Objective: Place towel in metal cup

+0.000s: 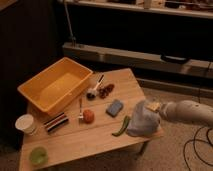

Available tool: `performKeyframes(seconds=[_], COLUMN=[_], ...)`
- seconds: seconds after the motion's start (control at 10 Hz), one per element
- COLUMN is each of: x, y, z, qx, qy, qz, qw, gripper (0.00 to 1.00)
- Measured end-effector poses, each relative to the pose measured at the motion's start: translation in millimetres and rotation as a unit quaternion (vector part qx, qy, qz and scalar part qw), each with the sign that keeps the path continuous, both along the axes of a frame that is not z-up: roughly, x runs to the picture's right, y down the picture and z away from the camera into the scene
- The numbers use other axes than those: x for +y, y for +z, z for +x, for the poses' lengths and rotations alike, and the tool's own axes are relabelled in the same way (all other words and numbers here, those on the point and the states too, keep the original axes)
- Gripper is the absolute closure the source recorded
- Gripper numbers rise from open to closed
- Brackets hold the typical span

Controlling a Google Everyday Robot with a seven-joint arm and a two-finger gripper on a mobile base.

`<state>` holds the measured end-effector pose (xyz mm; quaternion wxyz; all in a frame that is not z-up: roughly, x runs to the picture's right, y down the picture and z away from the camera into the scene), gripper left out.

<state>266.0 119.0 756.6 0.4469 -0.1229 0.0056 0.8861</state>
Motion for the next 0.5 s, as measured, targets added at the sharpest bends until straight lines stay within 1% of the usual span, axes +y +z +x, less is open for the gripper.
performKeyframes(seconds=[0.2,0.5], x=[3.3,7.7], y=[3.0,1.0], z=[-0.6,8.7], qx=[0.002,0.005], qy=[-0.006,0.007], qz=[-0.006,-0.008], qw=[1.0000,0.9999], gripper=[0.20,0.20])
